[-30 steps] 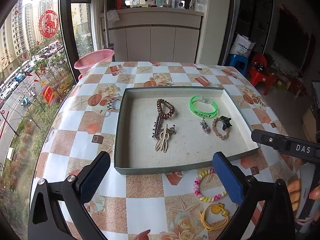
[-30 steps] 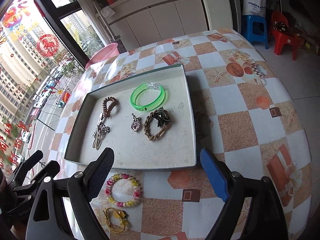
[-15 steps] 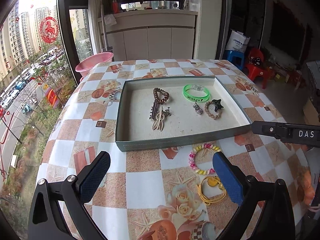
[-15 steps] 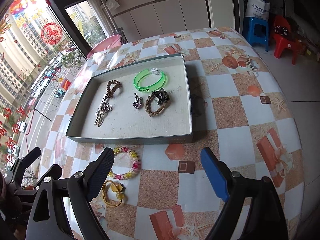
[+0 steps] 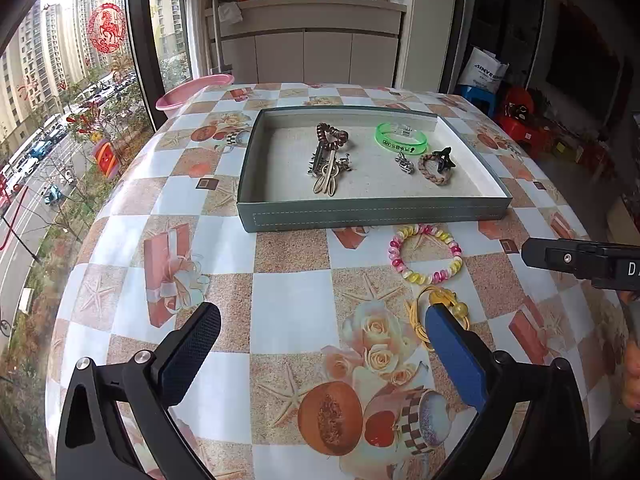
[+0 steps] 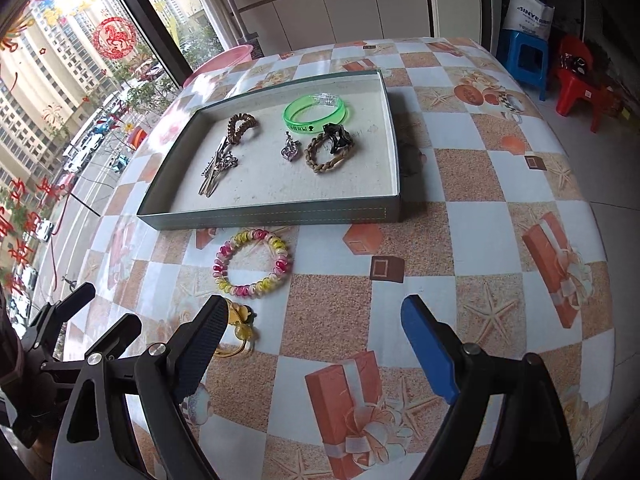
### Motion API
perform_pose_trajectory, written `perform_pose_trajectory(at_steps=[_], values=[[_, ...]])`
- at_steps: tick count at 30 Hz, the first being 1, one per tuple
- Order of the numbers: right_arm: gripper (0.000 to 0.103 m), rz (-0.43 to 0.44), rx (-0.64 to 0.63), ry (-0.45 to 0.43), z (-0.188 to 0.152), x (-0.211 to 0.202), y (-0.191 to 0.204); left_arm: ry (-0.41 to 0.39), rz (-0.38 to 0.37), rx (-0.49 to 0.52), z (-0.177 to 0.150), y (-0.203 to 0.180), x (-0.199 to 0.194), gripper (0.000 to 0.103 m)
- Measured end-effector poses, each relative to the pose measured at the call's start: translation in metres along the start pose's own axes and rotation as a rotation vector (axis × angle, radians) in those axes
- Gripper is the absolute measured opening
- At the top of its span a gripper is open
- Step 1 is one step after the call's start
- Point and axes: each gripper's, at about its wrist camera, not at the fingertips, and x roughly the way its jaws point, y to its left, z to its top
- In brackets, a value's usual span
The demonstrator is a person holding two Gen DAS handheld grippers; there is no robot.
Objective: Organize jewelry
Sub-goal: 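Withdraw both open tools from the tray toward the beaded bracelet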
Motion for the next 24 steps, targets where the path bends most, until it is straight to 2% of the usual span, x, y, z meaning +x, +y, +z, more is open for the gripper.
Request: perform_pose_trajectory(at_steps=[12,19,24], values=[[0.090,-0.016,0.024,0.058,0.004,0.026,0.000,0.076,-0.033,0.016,-0.013,-0.024,0.027,0.103],[0.090,-0.047,0.006,0.069,0.016,0.044,0.008,0.107,-0.018,-0.006,-0.014,-0.029,0.041,0.103],[0.086,-0.071,-0.032,0.078,0.021,0.059,0.015,0.109,0.002,-0.026,-0.012,-0.029,0.046,0.103]])
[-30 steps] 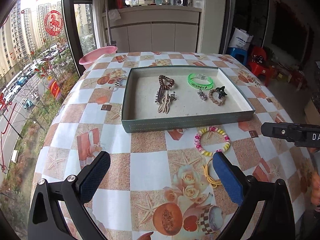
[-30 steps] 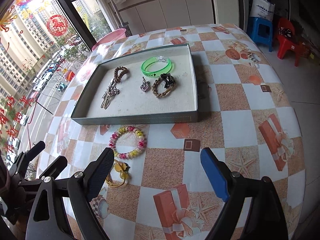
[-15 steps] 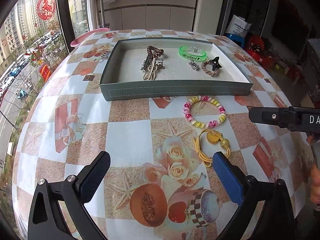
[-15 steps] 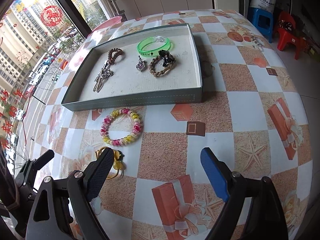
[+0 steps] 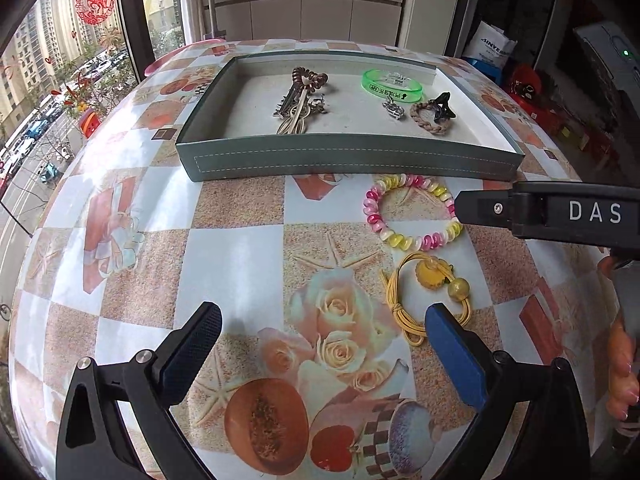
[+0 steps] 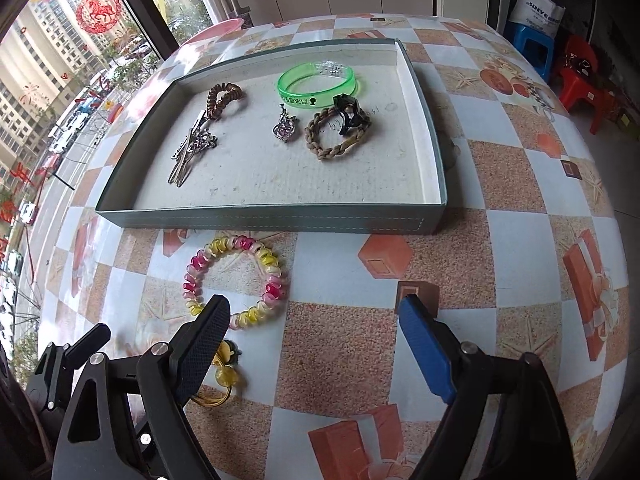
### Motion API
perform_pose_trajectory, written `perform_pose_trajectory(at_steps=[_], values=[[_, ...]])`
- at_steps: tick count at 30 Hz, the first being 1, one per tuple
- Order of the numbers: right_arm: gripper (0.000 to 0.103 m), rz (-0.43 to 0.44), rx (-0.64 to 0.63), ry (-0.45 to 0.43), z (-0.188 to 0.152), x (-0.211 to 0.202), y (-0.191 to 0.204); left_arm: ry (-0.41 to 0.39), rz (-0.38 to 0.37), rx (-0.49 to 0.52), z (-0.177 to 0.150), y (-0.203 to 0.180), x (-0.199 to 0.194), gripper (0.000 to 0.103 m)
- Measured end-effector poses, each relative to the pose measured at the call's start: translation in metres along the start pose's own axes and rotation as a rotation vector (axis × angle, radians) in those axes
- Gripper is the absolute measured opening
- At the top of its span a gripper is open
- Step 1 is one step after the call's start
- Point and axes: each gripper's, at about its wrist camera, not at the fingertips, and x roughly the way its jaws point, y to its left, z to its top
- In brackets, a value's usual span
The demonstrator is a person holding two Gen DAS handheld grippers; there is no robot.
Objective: Organize jewelry
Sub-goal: 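Withdraw both open tools from the tray toward the beaded bracelet, then grasp the beaded bracelet with the right tool while the left tool grasps the yellow cord hair tie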
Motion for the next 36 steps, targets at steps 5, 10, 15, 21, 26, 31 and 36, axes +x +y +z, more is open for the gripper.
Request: perform_pose_trajectory(at_steps=[5,10,15,21,26,31,36], values=[[0.075,-0.029,-0.044,0.004,0.004,0.011,0.010,-0.002,-0.001,-0.010,0.004,0.000,0.001,0.103],[0.068,-0.088,-0.133,0.004,0.005,0.017,0.024,0.007,0.023,0.007,0.007,-0.004,0.007,0.103],[0.055,-0.119,-0.175,0.002,0.007,0.017,0.027,0.015,0.039,0.025,0.007,-0.007,0.010,0.102],[0.044,-0.116,-0.197,0.005,0.007,0.017,0.030,0.011,0.029,0.050,0.007,-0.011,0.008,0.097],[0.038,-0.113,-0.210,0.006,0.006,0.017,0.033,0.005,0.010,0.081,0.006,-0.017,0.005,0.083],[0.011,-0.097,-0.228,0.008,0.003,0.015,0.039,0.000,-0.017,0.125,0.007,-0.025,0.002,0.052],[0.010,-0.080,-0.195,-0.009,-0.002,0.011,0.032,-0.003,-0.042,0.165,0.005,-0.031,0.000,0.019]])
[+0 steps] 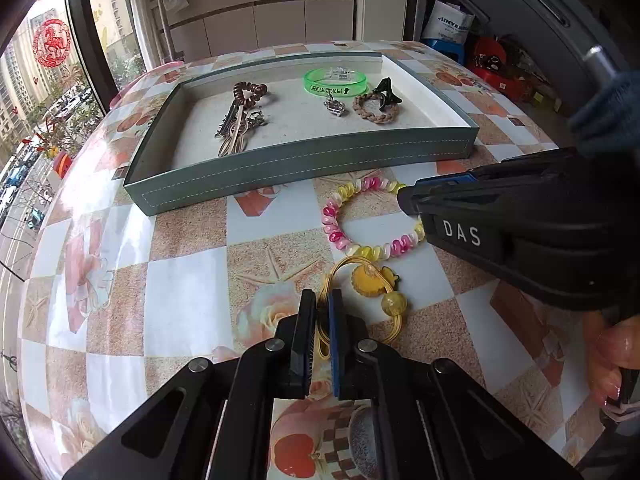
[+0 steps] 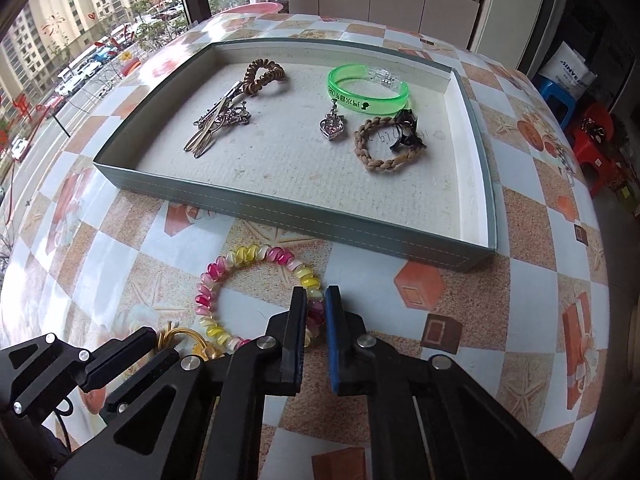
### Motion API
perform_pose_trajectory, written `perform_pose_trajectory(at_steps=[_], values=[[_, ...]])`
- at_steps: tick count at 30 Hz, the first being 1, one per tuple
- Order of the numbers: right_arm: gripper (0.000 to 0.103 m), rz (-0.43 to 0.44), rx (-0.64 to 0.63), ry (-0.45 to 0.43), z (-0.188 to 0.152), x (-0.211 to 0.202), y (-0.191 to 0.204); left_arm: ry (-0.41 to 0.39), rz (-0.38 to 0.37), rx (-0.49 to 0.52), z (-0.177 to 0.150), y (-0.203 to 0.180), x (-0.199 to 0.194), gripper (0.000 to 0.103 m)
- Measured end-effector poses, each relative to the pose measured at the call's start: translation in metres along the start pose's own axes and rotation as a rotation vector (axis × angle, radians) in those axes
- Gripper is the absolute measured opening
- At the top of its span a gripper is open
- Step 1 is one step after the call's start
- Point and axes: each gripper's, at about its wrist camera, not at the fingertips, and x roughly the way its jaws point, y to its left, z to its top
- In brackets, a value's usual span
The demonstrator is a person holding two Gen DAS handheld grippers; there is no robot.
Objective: Organize jewelry
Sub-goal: 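Grasp the beaded bracelet with the right tool while the left tool grasps the yellow cord hair tie, then carry the beaded bracelet and yellow hair tie into the tray with both tools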
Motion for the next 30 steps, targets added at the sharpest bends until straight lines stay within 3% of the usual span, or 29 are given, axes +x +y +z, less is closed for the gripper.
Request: perform_pose_trajectory(at_steps=[5,14,30], values=[[0.010,0.031,0.064,-0.012,-0.010,-0.007,-0.017,-0.007,-0.074,-0.047,-0.002,0.009,-0.004,0.019],[0.010,0.063,0.138,-0.053,-0.023,-0.028,-0.040,-0.042,-0.086,-0.070,-0.004,0.020,-0.017,0.019],[0.010,0.090,0.162,-0.135,-0.030,-0.067,-0.050,-0.111,-0.120,-0.082,0.007,0.035,-0.048,0.019]])
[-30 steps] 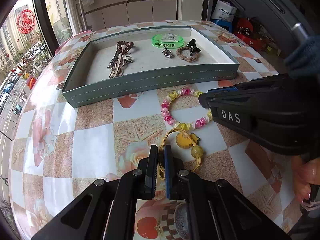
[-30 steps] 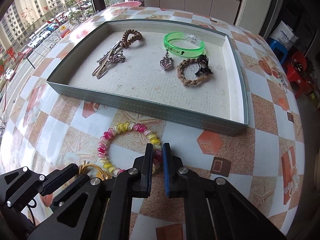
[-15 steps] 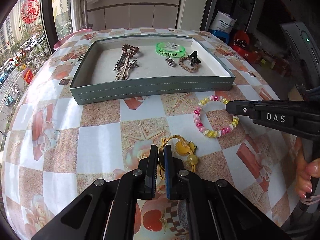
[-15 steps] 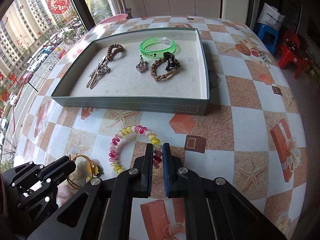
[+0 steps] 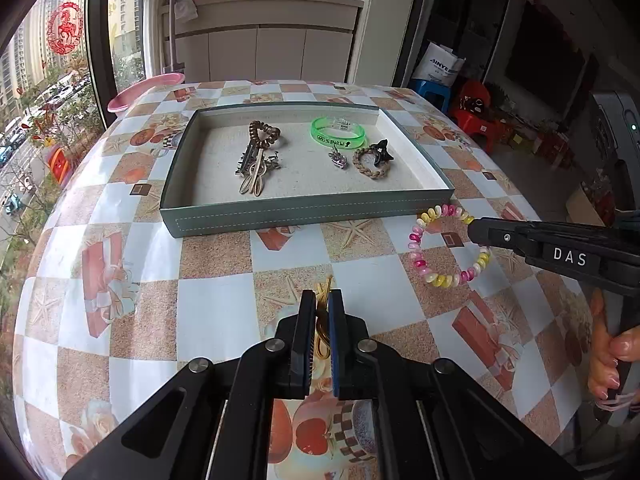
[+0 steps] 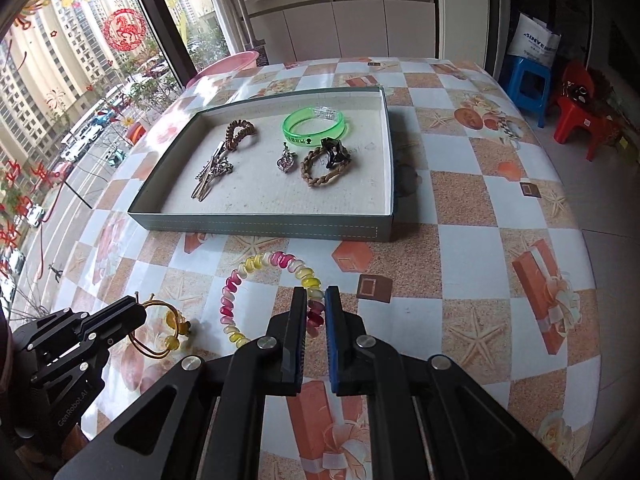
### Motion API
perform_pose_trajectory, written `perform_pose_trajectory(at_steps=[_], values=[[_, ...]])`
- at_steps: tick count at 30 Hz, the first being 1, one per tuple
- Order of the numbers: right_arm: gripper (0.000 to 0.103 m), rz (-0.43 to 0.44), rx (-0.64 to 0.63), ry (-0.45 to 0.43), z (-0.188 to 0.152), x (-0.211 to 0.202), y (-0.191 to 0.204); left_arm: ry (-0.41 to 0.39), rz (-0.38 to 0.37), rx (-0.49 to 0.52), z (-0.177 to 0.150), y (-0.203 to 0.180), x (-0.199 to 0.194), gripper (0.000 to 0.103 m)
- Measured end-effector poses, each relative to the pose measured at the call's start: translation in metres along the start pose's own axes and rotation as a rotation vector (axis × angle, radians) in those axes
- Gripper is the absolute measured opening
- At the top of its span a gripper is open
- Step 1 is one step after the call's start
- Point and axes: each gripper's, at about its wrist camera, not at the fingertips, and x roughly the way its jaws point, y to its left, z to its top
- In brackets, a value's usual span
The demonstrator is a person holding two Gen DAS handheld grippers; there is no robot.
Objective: Organize jewelry
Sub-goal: 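Carry the beaded bracelet and yellow hair tie into the tray with both tools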
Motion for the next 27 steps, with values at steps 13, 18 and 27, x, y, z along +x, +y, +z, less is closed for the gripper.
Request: perform_pose_trajectory(at_steps=[13,18,27], values=[[0.010,0.033,0.021,-0.037,0.007,-0.018,-0.002,-0.057,-0.013,-0.007,0.024,0.005,-0.020,0.019],[0.010,0.042,0.029,-0.050,0.015,-0.022,-0.003,-0.073,-0.014,-0.001,0.035,0.006,-0.021,0.019],[0.010,0.052,0.038,-0.064,0.030,-0.023,-0.006,-0.090,-0.014,0.007,0.049,0.007,-0.017,0.019]])
